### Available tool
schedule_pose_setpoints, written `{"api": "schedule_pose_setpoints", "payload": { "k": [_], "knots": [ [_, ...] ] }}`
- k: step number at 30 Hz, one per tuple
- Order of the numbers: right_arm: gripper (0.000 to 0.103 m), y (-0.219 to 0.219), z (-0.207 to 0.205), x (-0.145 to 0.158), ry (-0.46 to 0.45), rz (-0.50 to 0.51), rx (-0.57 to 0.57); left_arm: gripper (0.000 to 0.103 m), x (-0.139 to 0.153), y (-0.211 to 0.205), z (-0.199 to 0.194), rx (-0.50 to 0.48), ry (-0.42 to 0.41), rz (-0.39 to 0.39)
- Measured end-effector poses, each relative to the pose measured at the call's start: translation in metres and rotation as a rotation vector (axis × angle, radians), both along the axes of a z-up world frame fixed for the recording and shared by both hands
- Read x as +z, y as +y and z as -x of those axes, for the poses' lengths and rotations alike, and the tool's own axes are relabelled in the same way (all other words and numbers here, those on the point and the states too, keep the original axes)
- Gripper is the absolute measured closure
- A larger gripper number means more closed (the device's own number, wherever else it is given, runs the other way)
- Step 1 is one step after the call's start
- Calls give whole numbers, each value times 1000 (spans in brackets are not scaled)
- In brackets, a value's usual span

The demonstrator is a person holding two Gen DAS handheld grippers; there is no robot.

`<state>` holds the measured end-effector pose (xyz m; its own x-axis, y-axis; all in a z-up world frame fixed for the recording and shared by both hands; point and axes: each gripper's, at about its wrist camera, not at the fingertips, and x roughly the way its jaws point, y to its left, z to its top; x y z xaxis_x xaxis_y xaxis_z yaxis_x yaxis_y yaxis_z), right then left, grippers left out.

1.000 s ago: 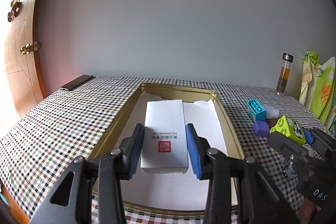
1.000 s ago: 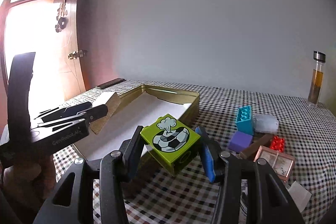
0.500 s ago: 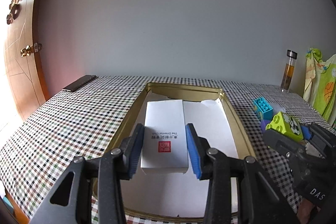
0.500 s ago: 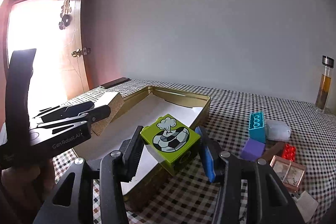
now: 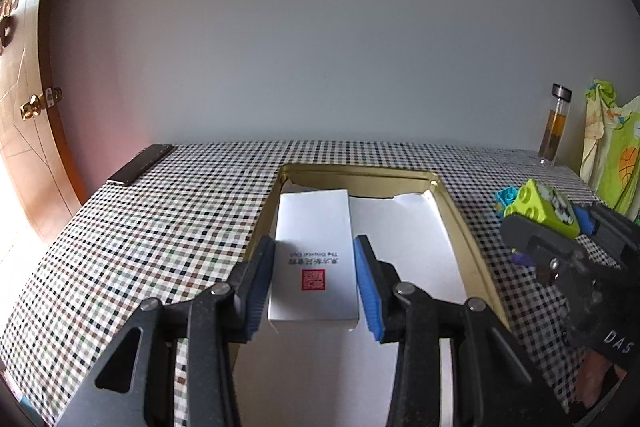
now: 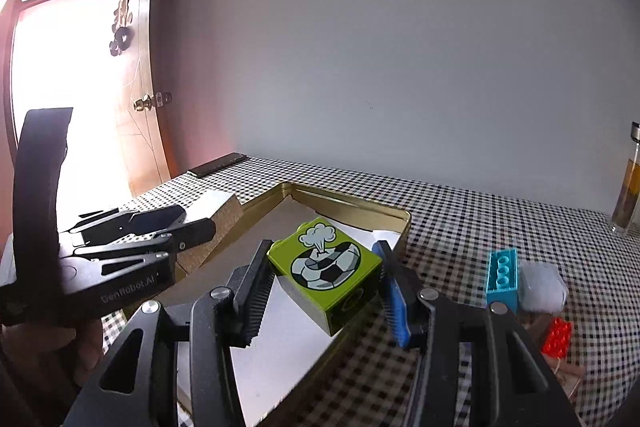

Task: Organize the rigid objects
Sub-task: 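Carry white box with left tool while right tool carries green block over gold tin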

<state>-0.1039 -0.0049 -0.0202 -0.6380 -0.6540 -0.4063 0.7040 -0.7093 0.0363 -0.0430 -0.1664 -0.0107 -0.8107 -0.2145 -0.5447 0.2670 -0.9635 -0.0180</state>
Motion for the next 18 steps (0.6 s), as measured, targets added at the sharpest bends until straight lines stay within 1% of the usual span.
{"api": "schedule_pose_setpoints", "payload": {
  "k": [3, 6, 8, 15, 18],
  "knots": [
    [51, -8, 7, 2, -9, -7, 1, 63, -1, -5, 8, -8, -25, -14],
    [51, -15, 15, 2, -23, -15, 4, 63, -2, -8, 17, -14, -61, 3],
    [51, -20, 21, 0, -31, -28, 7, 63, -2, -11, 22, -16, -73, -4],
    [51, -31, 43, -6, -84, -56, -2, 63, 0, -14, 39, -22, -110, 12],
    [51, -36, 51, -11, -114, -79, 0, 63, -2, -15, 47, -31, -134, 7]
  ]
}}
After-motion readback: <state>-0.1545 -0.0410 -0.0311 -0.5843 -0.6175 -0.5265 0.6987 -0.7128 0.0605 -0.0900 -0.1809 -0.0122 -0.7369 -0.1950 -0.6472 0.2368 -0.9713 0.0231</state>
